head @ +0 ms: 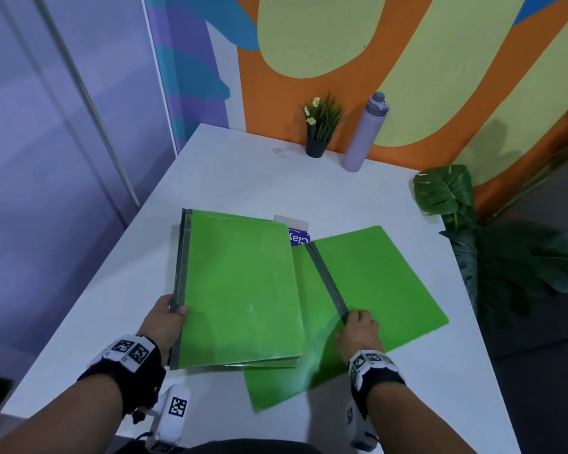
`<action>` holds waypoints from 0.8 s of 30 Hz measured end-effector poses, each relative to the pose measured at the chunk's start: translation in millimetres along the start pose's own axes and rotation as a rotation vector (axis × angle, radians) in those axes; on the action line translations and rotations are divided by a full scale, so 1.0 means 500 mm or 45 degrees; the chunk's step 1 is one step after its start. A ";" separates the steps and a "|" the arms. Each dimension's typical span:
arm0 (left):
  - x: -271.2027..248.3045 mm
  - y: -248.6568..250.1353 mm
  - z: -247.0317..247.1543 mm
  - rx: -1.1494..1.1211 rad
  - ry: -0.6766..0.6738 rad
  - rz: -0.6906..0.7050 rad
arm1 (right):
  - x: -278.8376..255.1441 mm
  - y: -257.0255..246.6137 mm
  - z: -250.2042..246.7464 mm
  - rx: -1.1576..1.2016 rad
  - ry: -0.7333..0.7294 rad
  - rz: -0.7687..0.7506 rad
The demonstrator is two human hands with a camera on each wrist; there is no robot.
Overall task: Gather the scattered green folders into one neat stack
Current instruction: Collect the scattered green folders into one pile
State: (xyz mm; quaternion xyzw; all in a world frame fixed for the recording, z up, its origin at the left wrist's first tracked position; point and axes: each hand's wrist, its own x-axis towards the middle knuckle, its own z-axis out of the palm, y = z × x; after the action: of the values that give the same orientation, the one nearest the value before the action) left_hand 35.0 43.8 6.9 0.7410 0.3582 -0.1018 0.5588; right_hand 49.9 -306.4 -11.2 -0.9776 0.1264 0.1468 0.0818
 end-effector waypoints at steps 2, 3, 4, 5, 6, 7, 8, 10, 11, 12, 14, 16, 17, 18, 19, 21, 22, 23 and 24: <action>0.002 -0.010 0.005 0.020 -0.021 -0.021 | 0.010 0.028 -0.012 0.054 0.035 0.081; 0.002 -0.013 0.007 0.035 -0.037 -0.032 | 0.014 0.041 -0.015 0.055 0.049 0.130; 0.003 -0.015 0.010 0.053 -0.053 -0.040 | 0.016 0.052 -0.018 0.051 0.045 0.171; 0.003 -0.015 0.011 0.073 -0.067 -0.039 | 0.016 0.062 -0.020 0.049 0.037 0.190; 0.004 -0.015 0.012 0.099 -0.075 -0.042 | 0.017 0.071 -0.022 0.045 0.035 0.193; 0.003 -0.014 0.014 0.123 -0.078 -0.038 | 0.018 0.079 -0.024 0.029 0.035 0.183; 0.002 -0.013 0.014 0.147 -0.081 -0.037 | 0.019 0.086 -0.026 0.002 0.034 0.174; 0.000 -0.016 0.013 0.186 -0.095 -0.049 | 0.018 0.090 -0.027 -0.046 0.034 0.178; 0.000 -0.016 0.013 0.207 -0.108 -0.056 | 0.015 0.089 -0.027 -0.054 0.029 0.184; 0.001 -0.019 0.014 0.224 -0.116 -0.063 | 0.011 0.086 -0.028 -0.055 0.020 0.187; 0.000 -0.022 0.016 0.283 -0.130 -0.074 | 0.005 0.080 -0.030 -0.078 -0.010 0.161; -0.004 -0.023 0.018 0.342 -0.133 -0.073 | 0.005 0.079 -0.034 -0.129 -0.047 0.088; -0.006 -0.022 0.018 0.350 -0.136 -0.073 | 0.004 0.078 -0.037 -0.159 -0.066 0.035; -0.005 -0.024 0.019 0.334 -0.144 -0.079 | 0.003 0.077 -0.041 -0.193 -0.084 -0.021; -0.008 -0.020 0.020 0.311 -0.157 -0.086 | 0.002 0.076 -0.047 -0.229 -0.097 -0.068; -0.006 -0.016 0.020 0.260 -0.181 -0.089 | 0.003 0.072 -0.065 -0.305 -0.105 -0.129; -0.002 -0.016 0.019 0.248 -0.187 -0.091 | 0.004 0.069 -0.078 -0.352 -0.093 -0.152; -0.001 -0.013 0.018 0.242 -0.187 -0.097 | 0.006 0.068 -0.095 -0.391 -0.061 -0.177; 0.006 -0.013 0.017 0.224 -0.188 -0.098 | 0.007 0.067 -0.115 -0.412 -0.001 -0.191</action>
State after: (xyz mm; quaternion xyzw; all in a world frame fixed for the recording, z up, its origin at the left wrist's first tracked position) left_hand 35.0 38.0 -2.8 0.7635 0.3338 -0.2084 0.5120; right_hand 59.6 -350.2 37.6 -0.9847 0.0279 0.1592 -0.0657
